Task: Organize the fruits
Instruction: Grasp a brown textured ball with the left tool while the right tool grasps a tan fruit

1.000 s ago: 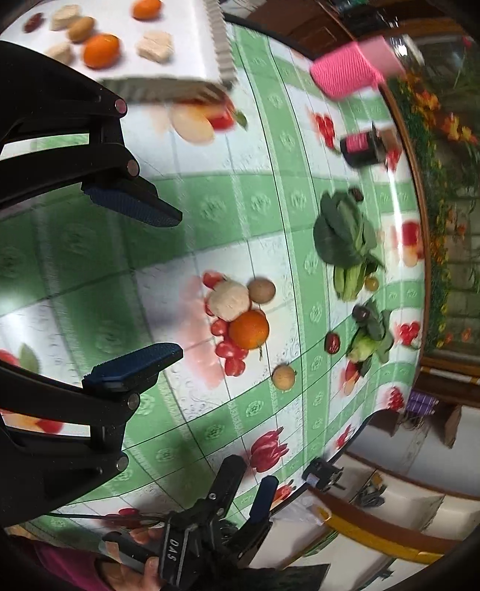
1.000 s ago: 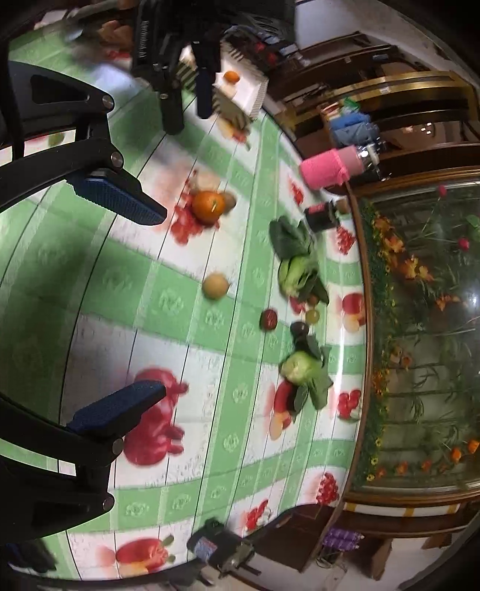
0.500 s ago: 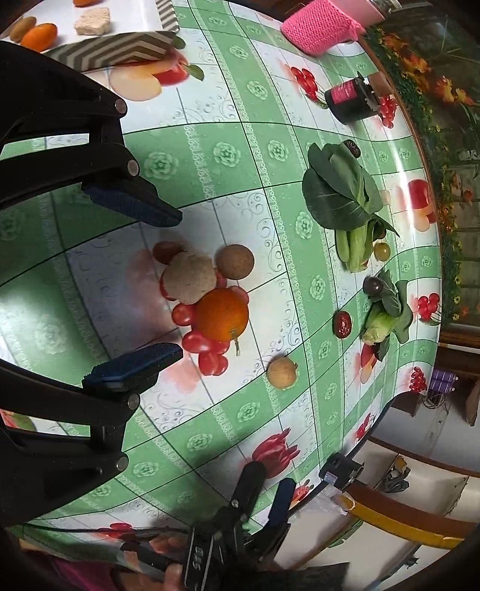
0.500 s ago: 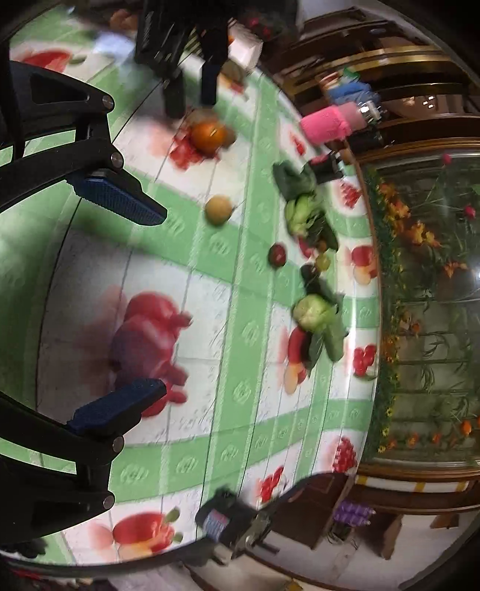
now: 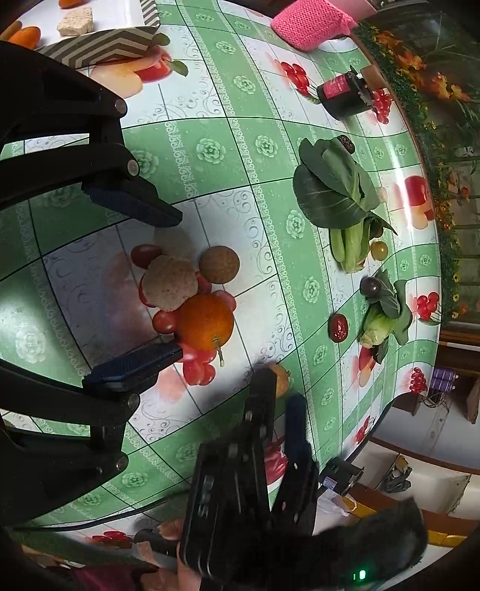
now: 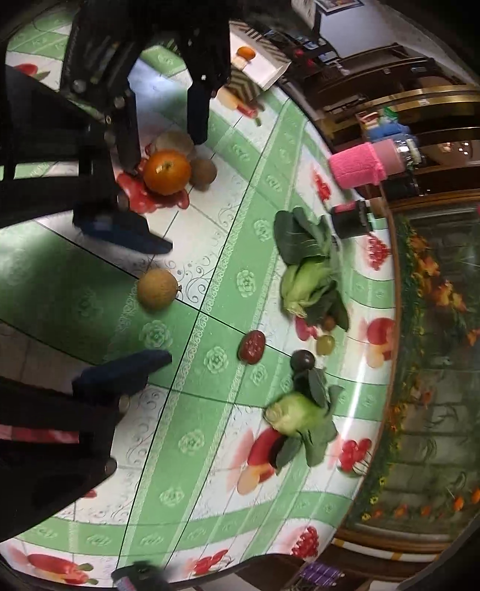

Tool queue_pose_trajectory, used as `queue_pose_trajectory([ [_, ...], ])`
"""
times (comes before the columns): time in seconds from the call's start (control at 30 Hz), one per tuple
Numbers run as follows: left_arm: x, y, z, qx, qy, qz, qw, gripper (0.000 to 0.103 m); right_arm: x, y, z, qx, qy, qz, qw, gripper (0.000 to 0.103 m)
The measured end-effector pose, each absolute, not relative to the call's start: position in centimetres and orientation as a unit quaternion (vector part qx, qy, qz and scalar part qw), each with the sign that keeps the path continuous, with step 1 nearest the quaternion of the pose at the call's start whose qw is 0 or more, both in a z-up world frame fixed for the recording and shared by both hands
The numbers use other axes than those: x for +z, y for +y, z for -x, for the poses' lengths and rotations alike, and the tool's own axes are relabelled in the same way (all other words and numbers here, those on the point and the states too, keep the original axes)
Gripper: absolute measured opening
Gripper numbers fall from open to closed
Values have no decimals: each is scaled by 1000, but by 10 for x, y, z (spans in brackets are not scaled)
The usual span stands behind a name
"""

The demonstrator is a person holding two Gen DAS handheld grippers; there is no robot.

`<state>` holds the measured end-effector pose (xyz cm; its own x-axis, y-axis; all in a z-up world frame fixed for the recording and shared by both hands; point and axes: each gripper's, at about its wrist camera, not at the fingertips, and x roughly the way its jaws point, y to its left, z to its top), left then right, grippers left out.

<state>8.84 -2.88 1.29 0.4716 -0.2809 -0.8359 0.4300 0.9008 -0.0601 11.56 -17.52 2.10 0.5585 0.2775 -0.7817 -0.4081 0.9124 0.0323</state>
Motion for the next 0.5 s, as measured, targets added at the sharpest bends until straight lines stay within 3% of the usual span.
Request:
queue_pose_trajectory([
  [0.07, 12, -30, -88, -209, 466, -84, 855, 59, 14, -172, -119, 195, 436, 85, 875, 36],
  [0.13, 13, -31, -88, -206, 460, -95, 858, 40, 15, -171, -117, 197, 430, 90, 877, 24],
  [0.17, 14, -31, -88, -204, 459, -97, 859, 27, 15, -171, -116, 195, 430, 90, 877, 24],
  [0.5, 19, -11, -73, -190, 468, -60, 861, 27, 22, -185, -82, 192, 420, 76, 884, 24],
])
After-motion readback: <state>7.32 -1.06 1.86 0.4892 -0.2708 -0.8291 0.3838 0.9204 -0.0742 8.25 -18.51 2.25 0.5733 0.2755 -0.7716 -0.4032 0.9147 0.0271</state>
